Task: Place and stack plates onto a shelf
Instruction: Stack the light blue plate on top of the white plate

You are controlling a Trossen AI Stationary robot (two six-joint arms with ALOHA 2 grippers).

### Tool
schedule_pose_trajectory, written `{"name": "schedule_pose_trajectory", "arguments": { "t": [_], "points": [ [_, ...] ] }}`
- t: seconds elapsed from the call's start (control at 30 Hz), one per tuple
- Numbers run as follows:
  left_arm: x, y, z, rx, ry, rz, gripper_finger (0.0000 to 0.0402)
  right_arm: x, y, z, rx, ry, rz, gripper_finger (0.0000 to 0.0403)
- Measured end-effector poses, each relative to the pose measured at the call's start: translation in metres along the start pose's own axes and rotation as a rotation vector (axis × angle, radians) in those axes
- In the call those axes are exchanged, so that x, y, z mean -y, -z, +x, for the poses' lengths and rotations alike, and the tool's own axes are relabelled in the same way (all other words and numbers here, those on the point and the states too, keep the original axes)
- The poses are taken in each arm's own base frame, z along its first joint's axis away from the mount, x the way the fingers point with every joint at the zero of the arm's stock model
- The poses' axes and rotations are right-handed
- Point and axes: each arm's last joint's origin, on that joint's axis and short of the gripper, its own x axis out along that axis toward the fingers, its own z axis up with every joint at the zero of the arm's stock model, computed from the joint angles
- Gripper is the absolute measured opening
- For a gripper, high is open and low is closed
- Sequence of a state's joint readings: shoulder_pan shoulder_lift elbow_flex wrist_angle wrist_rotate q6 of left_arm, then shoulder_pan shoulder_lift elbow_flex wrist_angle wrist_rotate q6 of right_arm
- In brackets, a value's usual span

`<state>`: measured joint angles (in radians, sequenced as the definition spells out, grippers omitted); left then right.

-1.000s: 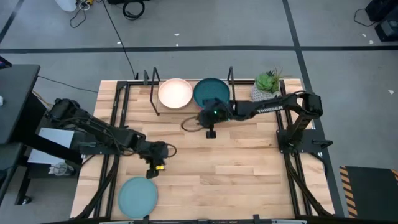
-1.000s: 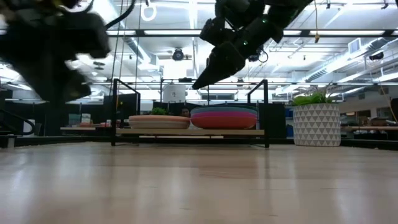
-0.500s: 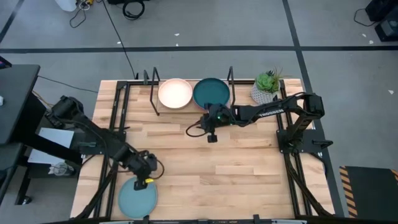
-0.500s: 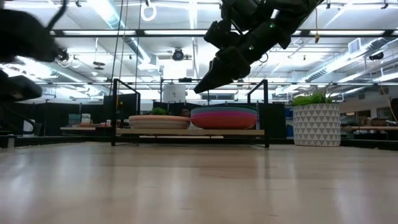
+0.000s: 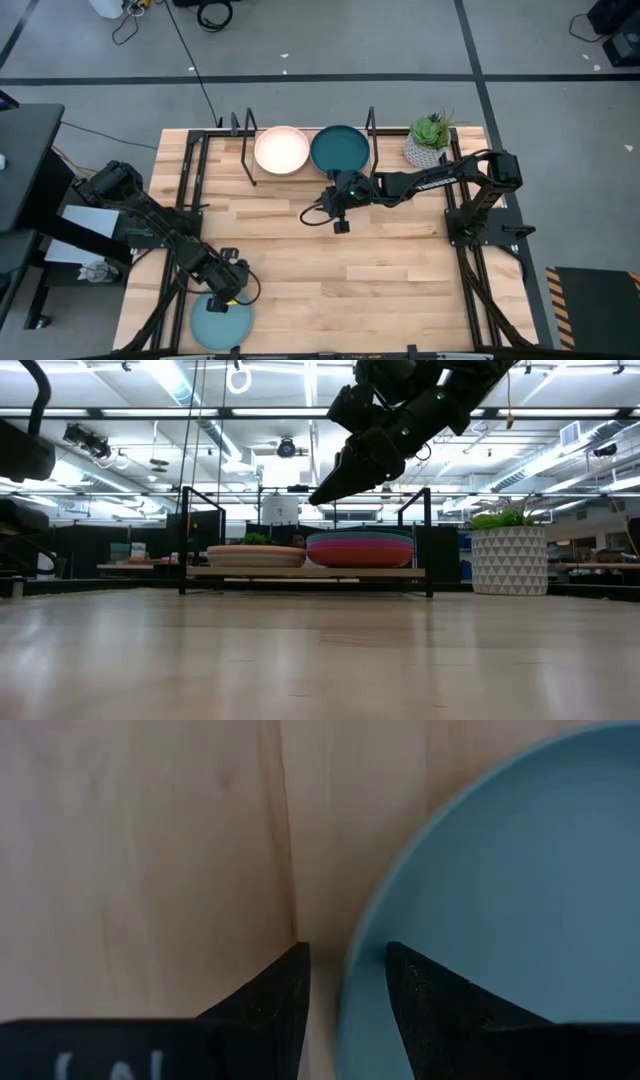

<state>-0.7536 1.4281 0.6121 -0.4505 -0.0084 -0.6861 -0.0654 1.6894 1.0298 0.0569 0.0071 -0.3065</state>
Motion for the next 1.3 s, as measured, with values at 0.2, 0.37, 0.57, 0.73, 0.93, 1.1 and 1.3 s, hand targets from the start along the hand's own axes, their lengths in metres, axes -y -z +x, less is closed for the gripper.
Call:
{"name": "schedule_pose_trajectory", "arguments": {
  "t": [0.2,0.37,0.57,0.73,0.93,1.1,1.3],
  "points": [
    [-0.001,0.000,0.000,-0.001,0.001,-0.001,0.0137,-0.001,0.002,0.000,-0.021,-0.007,0.000,0.0093],
    [-0.001,0.000,0.001,-0.002,-0.004,0.022,0.0071,-0.006,0.007,0.000,-0.057,-0.025,0.010,0.0093],
    [-0.002,-0.004,-0.004,0.005,0.036,0.057,0.0015,-0.018,0.028,0.003,-0.079,-0.001,0.014,0.0093],
    [-0.019,-0.020,-0.027,0.029,0.001,-0.053,0.0014,-0.022,0.039,0.002,-0.091,0.023,0.057,0.0093],
    [-0.054,-0.041,-0.053,0.067,-0.012,-0.235,0.0014,-0.029,0.050,0.001,-0.092,0.019,0.085,0.0093],
    [-0.088,-0.057,-0.068,0.072,-0.013,-0.367,0.0014,-0.036,0.053,0.001,-0.083,0.010,0.089,0.0093],
    [-0.130,-0.081,-0.099,0.205,-0.078,-0.451,0.0014,-0.046,0.051,0.000,-0.074,-0.012,0.089,0.0093]
  ]
}}
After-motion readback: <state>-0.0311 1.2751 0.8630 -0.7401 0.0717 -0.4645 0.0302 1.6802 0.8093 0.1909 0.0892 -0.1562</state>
